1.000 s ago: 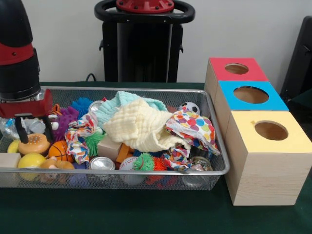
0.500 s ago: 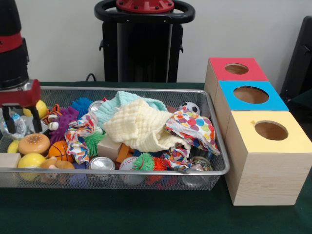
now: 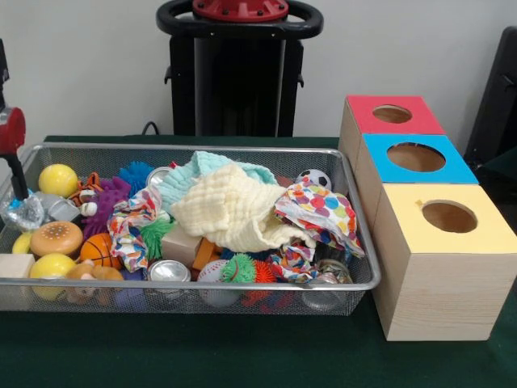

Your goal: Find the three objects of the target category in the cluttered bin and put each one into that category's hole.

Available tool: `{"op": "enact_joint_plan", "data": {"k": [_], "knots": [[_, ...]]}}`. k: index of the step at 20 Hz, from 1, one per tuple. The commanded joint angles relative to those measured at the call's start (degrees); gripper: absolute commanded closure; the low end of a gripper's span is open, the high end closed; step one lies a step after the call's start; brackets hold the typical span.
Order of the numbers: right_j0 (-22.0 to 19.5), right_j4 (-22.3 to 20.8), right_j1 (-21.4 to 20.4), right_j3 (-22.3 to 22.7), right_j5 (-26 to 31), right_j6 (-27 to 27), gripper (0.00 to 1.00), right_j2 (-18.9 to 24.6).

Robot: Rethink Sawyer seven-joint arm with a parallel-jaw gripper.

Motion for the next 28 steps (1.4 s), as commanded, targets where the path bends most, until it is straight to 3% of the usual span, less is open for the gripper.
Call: {"op": "enact_joint_plan", "data": {"k": [1,7,16,28], "knots": [[3.3,-0.7,2.9,0.0,4.8,-17.7,0.0,1.3],[3.8,-1.1,1.2,2.9,1.8,-14.7,0.0,0.5],[2.5,-0.5,2.1,2.5,3.1,-17.1,0.0,0.5],[-0.1,-1.6,0.9,7.4,-0.4,-15.9,0.0,0.5]]}}
